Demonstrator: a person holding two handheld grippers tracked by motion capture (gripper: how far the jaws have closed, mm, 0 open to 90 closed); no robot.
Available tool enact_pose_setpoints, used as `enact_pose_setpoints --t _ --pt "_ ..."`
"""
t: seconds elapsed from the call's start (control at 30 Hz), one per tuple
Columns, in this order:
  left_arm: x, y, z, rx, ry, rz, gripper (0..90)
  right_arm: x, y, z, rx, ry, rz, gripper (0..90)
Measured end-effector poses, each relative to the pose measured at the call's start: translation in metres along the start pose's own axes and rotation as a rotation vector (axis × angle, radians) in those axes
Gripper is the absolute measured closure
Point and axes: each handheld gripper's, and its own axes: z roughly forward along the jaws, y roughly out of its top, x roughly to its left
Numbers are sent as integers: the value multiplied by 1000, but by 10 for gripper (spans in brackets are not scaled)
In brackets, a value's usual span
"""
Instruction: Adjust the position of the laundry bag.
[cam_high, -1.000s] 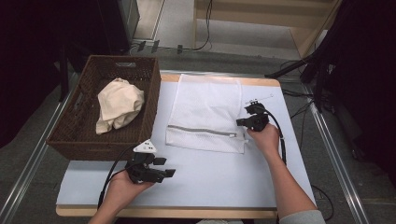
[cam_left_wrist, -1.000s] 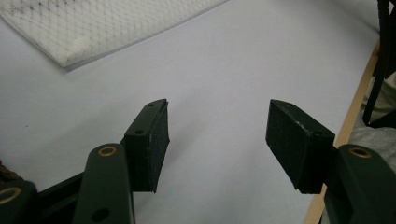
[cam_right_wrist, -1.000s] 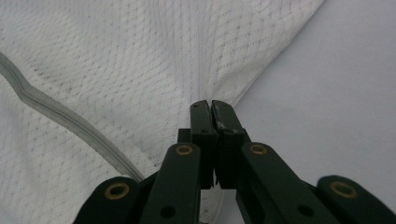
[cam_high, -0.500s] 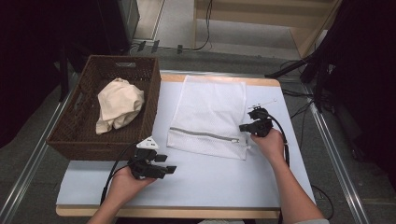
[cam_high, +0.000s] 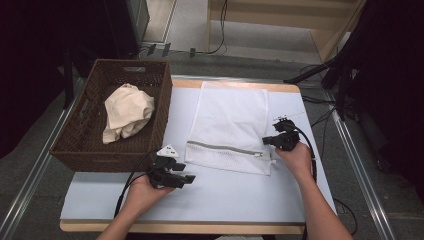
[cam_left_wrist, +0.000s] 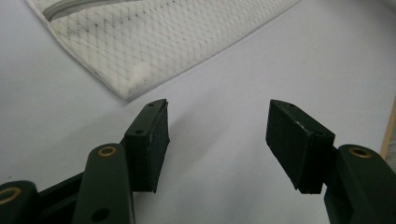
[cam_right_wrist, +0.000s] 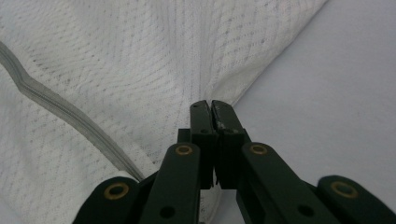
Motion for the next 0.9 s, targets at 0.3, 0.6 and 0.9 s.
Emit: enact_pose_setpoints --t 0.3,0.6,0.9 --pt "5 7 11 8 13 -4 401 -6 -7 -4 -7 -3 12 884" --pt "9 11 21 1 41 -9 402 -9 -9 -5 -7 -6 13 884" --pt "13 15 32 -19 75 -14 449 -9 -10 -5 -9 -6 12 883"
